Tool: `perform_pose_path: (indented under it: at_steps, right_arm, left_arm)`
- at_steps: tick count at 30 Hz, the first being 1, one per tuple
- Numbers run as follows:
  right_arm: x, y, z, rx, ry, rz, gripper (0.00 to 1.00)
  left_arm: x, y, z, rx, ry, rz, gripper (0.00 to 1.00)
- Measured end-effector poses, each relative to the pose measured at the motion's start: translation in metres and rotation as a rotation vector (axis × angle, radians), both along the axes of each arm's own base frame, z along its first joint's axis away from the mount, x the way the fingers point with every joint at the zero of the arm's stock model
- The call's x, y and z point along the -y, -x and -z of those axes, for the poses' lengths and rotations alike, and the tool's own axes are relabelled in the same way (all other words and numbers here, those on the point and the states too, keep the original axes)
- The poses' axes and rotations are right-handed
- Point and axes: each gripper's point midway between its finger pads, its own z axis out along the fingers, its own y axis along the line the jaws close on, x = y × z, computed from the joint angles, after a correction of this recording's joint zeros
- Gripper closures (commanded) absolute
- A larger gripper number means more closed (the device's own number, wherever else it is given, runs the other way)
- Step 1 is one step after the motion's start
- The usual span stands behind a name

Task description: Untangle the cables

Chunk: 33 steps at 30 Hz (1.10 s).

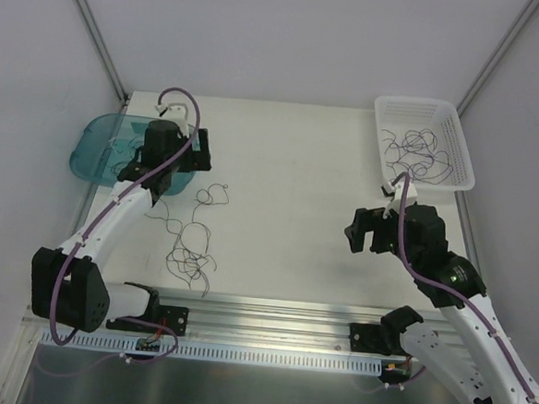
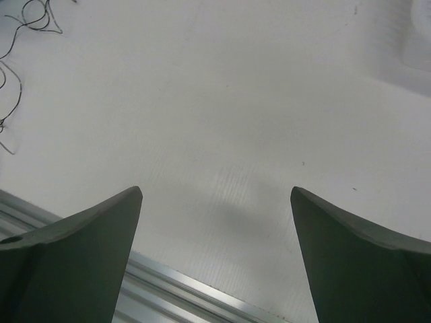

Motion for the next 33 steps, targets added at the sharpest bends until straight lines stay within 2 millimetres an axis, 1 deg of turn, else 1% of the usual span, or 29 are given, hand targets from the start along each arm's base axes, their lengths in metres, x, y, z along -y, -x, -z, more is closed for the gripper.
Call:
perform_pose_path:
  at_steps: [2, 6, 8, 10, 11, 12, 14, 15, 17, 18, 19, 20, 21, 22, 24, 25, 27, 31, 33]
  right_arm:
    - [-0.007, 0.004, 0.003, -0.014, -0.024, -0.037, 0.03]
    - [-0.017, 0.014, 0.012, -0.042, -0.064, -0.094, 0.03]
    - [-0.021, 0.018, 0.013, -0.049, -0.086, -0.114, 0.03]
    - [-0.023, 0.022, 0.012, -0.051, -0.102, -0.126, 0.03]
    - [-0.024, 0.023, 0.012, -0.052, -0.109, -0.130, 0.03]
    - [-0.024, 0.024, 0.012, -0.050, -0.116, -0.134, 0.03]
    - [-0.025, 0.026, 0.009, -0.046, -0.128, -0.141, 0.03]
    - [-0.026, 0.027, 0.009, -0.046, -0.136, -0.145, 0.03]
    - [-0.028, 0.029, 0.008, -0.051, -0.149, -0.154, 0.03]
    - [-0.029, 0.030, 0.008, -0.054, -0.154, -0.159, 0.03]
    - [-0.031, 0.030, 0.010, -0.057, -0.162, -0.165, 0.03]
    - [-0.033, 0.031, 0.012, -0.062, -0.167, -0.170, 0.03]
    - [-0.034, 0.032, 0.015, -0.069, -0.171, -0.175, 0.03]
    - [-0.036, 0.033, 0.019, -0.080, -0.178, -0.182, 0.03]
    - [-0.042, 0.034, 0.026, -0.100, -0.199, -0.196, 0.03]
    - [-0.045, 0.034, 0.030, -0.108, -0.212, -0.203, 0.03]
    - [-0.053, 0.035, 0.039, -0.135, -0.239, -0.219, 0.03]
    - [-0.078, 0.033, 0.057, -0.196, -0.309, -0.255, 0.03]
    - [-0.092, 0.031, 0.064, -0.220, -0.336, -0.277, 0.03]
  left_arm:
    - [0.024, 0.017, 0.017, -0.045, -0.008, 0.070, 0.01]
    - [0.063, 0.043, 0.055, -0.150, -0.059, 0.187, 0.01]
    - [0.079, 0.048, 0.069, -0.187, -0.083, 0.229, 0.03]
    - [0.090, 0.051, 0.086, -0.230, -0.116, 0.251, 0.05]
    - [0.094, 0.051, 0.096, -0.253, -0.137, 0.253, 0.06]
    - [0.097, 0.050, 0.106, -0.278, -0.158, 0.251, 0.11]
    - [0.098, 0.045, 0.122, -0.317, -0.196, 0.226, 0.17]
    - [0.097, 0.041, 0.129, -0.333, -0.211, 0.204, 0.25]
    - [0.093, 0.033, 0.142, -0.356, -0.238, 0.155, 0.34]
    - [0.091, 0.031, 0.146, -0.365, -0.247, 0.139, 0.39]
    - [0.090, 0.028, 0.151, -0.373, -0.257, 0.120, 0.48]
    - [0.089, 0.025, 0.154, -0.378, -0.262, 0.100, 0.52]
    - [0.088, 0.022, 0.157, -0.381, -0.267, 0.088, 0.58]
    - [0.088, 0.020, 0.158, -0.383, -0.272, 0.078, 0.66]
    - [0.090, 0.015, 0.160, -0.382, -0.273, 0.066, 0.76]
    - [0.091, 0.013, 0.160, -0.382, -0.273, 0.063, 0.89]
    - [0.093, 0.012, 0.161, -0.379, -0.266, 0.058, 1.00]
    - [0.096, 0.014, 0.159, -0.379, -0.264, 0.066, 1.00]
    - [0.096, 0.016, 0.154, -0.378, -0.260, 0.068, 1.00]
